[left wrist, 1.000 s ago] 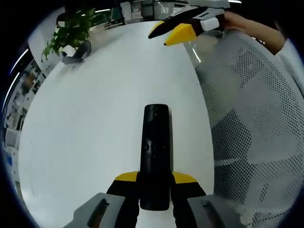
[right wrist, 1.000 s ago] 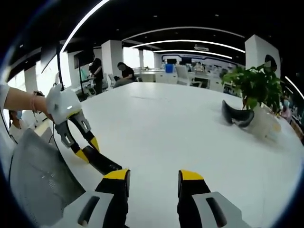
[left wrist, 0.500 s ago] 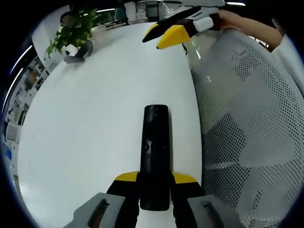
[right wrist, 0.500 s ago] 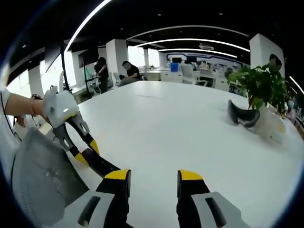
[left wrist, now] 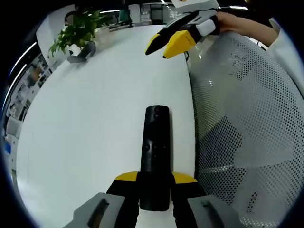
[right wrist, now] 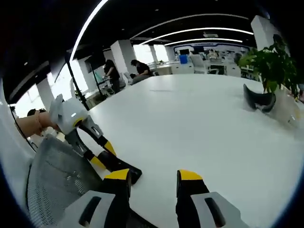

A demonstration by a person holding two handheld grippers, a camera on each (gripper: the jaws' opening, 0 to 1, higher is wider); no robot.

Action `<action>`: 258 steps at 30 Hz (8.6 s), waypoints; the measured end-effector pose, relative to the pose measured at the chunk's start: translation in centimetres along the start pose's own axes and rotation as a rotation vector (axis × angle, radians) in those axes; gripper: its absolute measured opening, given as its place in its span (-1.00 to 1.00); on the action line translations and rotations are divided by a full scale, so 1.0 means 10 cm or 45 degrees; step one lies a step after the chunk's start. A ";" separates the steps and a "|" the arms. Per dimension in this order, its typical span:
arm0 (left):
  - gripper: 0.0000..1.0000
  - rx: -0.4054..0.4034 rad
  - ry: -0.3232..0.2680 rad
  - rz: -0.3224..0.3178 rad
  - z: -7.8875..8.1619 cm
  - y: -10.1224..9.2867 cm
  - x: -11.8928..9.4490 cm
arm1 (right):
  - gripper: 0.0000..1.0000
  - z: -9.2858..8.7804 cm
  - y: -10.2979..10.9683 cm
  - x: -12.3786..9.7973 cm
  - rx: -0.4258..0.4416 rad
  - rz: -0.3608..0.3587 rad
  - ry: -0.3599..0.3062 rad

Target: Press the specified remote control buttons in sequence, fully releasing each button before pressing the next.

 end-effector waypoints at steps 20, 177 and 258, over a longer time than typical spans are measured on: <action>-0.51 -0.097 -0.352 0.050 -0.24 -0.09 -0.02 | -0.87 -0.03 0.49 0.39 -0.337 0.508 0.315; -0.49 0.094 -0.479 -0.157 -0.21 -0.10 0.08 | -1.00 -0.15 0.61 0.75 -0.940 0.519 0.628; -0.49 0.086 -0.491 -0.166 -0.20 -0.10 0.09 | -0.80 -0.07 0.69 0.93 -0.988 0.703 0.695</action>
Point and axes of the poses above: the point that each gripper's makers call its tool centre point, and the gripper's own axes: x roughly forward along the fingers, y roughly to its left, z roughly out of its top, the point moved 9 cm from there along -x, roughly backward along the fingers, and after that the axes turned 9 degrees about -y, right-handed, at the moved point
